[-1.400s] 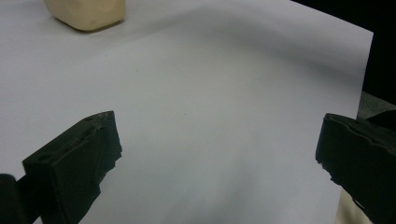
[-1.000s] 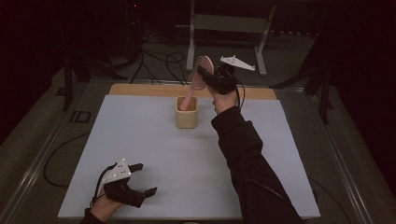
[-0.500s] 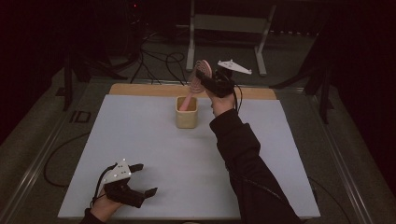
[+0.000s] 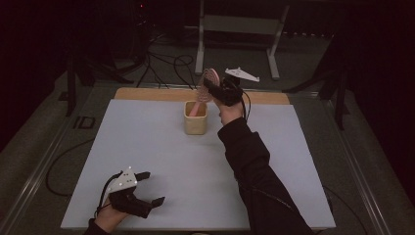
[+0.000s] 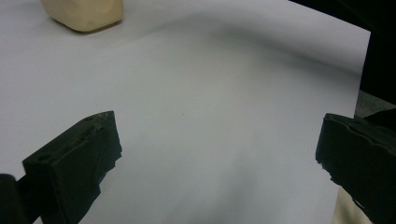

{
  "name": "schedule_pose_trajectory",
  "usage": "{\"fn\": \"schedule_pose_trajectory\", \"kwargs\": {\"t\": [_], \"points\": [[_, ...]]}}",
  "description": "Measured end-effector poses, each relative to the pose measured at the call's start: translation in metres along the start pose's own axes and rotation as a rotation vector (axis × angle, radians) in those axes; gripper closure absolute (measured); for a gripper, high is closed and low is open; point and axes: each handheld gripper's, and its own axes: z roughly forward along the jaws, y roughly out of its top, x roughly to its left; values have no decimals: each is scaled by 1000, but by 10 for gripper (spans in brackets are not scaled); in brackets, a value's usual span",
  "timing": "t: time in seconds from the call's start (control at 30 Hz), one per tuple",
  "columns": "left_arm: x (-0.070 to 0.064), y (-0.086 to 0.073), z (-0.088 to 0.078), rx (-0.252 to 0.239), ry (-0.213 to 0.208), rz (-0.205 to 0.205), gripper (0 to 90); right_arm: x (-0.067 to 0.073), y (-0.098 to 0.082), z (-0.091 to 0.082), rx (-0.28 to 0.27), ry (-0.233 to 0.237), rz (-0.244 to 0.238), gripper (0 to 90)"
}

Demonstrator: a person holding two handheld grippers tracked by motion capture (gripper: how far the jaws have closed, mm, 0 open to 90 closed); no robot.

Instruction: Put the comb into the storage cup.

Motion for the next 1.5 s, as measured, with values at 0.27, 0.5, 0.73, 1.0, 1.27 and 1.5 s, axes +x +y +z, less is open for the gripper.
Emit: {"fn": "schedule_pose_trajectory", "kwargs": {"t": [0.27,0.5,0.73,1.0,1.27,1.5], "points": [[0,0,0,-1,0,-2,3,0,-6,4,6,-2,3,652],[0,0,-1,-3,-3,1,3,0,-13,9,23,-6,5,652],[0,0,0,-4,-3,0,3,-1,-18,12,25,-9,-1,652],[0,0,-1,-5,-5,-1,3,-2,-29,18,41,-14,-3,651],[0,0,0,-5,-5,-1,3,-6,-36,20,43,-11,24,649],[0,0,0,-4,-6,-1,3,-10,-37,19,47,-18,40,643]]}}
